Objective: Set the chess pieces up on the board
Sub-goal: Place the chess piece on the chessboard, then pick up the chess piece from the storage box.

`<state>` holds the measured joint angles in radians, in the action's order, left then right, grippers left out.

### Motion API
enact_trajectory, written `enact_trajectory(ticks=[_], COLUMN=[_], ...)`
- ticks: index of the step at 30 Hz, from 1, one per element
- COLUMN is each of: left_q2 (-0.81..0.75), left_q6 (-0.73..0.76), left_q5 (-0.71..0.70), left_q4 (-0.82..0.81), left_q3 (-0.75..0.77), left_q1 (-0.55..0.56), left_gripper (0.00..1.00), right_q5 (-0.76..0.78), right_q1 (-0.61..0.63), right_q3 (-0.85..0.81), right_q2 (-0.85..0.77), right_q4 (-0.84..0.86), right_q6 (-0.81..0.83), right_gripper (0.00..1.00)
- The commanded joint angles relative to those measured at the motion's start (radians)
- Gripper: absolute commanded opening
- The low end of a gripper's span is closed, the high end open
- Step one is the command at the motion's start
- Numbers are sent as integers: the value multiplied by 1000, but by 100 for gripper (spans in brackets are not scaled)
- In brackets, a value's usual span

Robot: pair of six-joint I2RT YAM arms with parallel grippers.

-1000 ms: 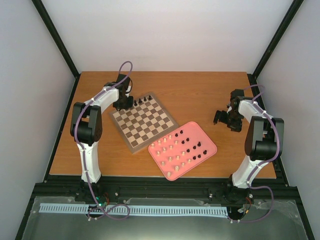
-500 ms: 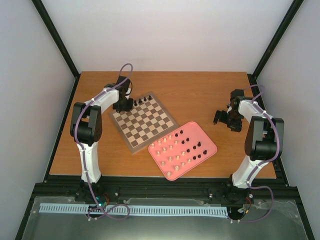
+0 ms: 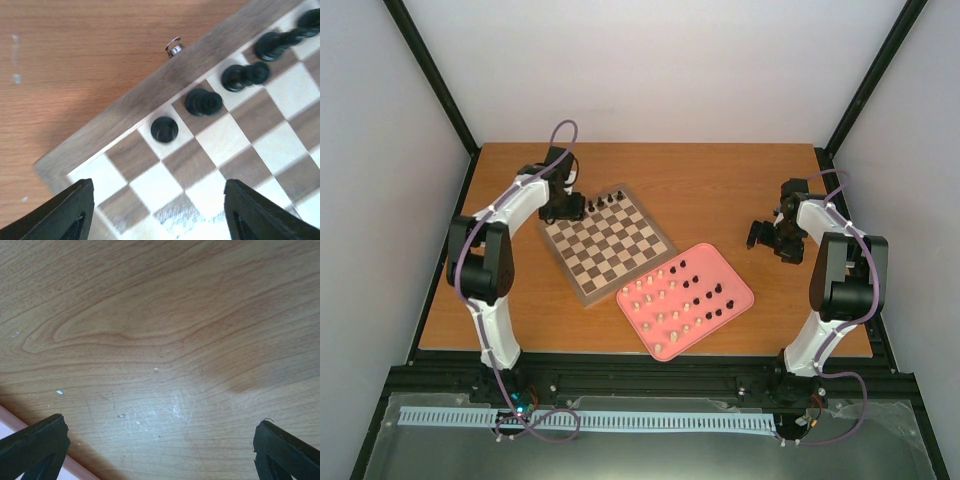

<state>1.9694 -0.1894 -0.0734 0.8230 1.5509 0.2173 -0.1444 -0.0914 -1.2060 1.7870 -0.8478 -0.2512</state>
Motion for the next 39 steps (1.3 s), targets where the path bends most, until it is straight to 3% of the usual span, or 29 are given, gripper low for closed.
enact_trajectory(ticks=[1, 6, 9, 19, 27, 33, 39], left_q2=[-171, -316, -325, -70, 178, 274, 363], left_q6=[-7, 26, 17, 107, 163, 182, 178], left_q5=[13, -66, 2, 119, 238, 325, 315], left_q4=[65, 99, 103, 50, 136, 163, 163], left_q3=[-8, -21, 12, 209, 475, 526, 584], left_q1=[3, 186, 309, 657, 777, 824, 827], left_gripper=[76, 83, 82, 74, 73, 73, 73], right_q5=[3, 6, 10, 5, 3, 5, -2], right_q1=[-6, -6, -6, -5, -5, -5, -5], right_q3=[-4, -8, -15, -36, -36, -33, -35], right_q2=[-2, -5, 3, 5, -5, -6, -2], right_q4=[1, 0, -3, -7, -8, -7, -2], right_q6=[7, 4, 3, -2, 0, 2, 1], right_gripper=[100, 100, 100, 100, 100, 100, 100])
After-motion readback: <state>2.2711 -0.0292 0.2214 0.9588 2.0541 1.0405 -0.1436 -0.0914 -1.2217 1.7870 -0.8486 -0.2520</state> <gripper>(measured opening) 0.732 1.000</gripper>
